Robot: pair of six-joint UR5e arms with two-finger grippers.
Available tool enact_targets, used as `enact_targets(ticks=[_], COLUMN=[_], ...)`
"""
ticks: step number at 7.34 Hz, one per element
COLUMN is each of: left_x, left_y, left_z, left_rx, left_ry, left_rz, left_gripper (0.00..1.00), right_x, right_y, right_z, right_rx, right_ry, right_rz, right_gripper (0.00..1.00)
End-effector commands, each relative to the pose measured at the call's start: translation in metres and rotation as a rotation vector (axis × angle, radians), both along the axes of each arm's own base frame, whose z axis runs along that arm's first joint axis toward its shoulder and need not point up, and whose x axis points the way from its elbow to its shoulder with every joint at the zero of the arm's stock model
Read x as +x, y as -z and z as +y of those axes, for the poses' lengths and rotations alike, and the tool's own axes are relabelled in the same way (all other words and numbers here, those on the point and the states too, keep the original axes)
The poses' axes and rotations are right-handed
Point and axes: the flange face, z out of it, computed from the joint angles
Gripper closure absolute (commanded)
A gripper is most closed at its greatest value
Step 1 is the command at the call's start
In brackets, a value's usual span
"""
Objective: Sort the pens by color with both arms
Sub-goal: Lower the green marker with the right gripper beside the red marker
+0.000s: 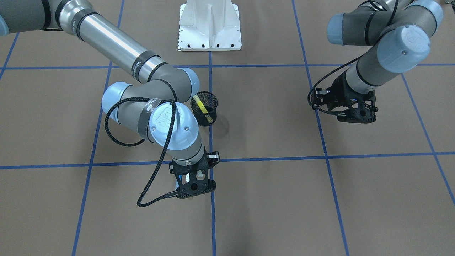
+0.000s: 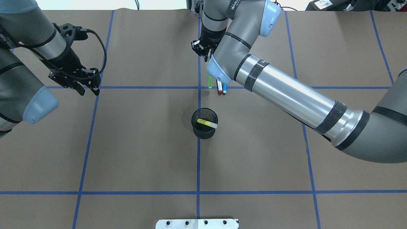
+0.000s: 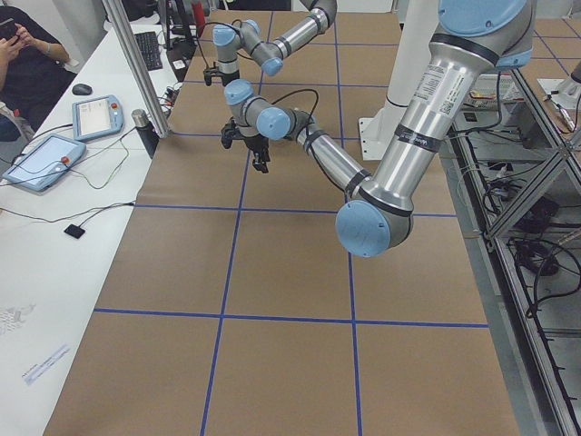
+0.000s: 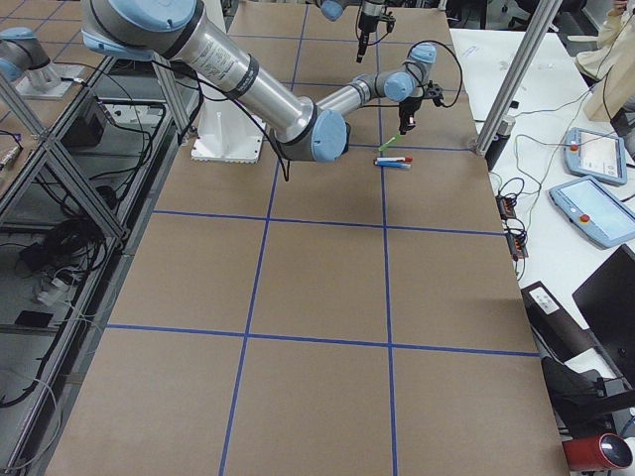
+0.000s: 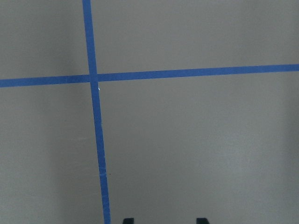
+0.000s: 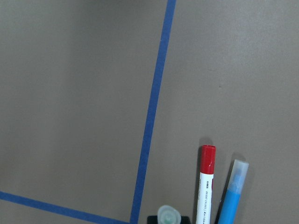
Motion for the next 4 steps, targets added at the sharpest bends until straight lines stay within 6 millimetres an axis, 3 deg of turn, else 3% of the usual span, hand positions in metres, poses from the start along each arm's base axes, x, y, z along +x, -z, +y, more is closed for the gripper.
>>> enact_targets(ticks=[1, 2, 4], left_x=[0.0002, 0.0002, 0.0002], left_y=[0.0005, 0.0005, 0.0005], left_z=[-0.0003, -0.0003, -0.0003], left_rx=[0.001, 0.001, 0.001], left_ry=[0.000, 0.000, 0.000], left_rz=[0.000, 0.000, 0.000], left_gripper=[0.45, 0.45, 0.45], right_x=[-0.0050, -0.0050, -0.0050], right_y=[-0.0016, -0.0055, -0.0055], right_z=[0.0039, 0.0039, 0.0039], right_rx=[-0.003, -0.006, -0.006], right_ry=[0.007, 0.007, 0.007], right_rz=[0.002, 0.005, 0.005], right_gripper=[0.88, 0.78, 0.71])
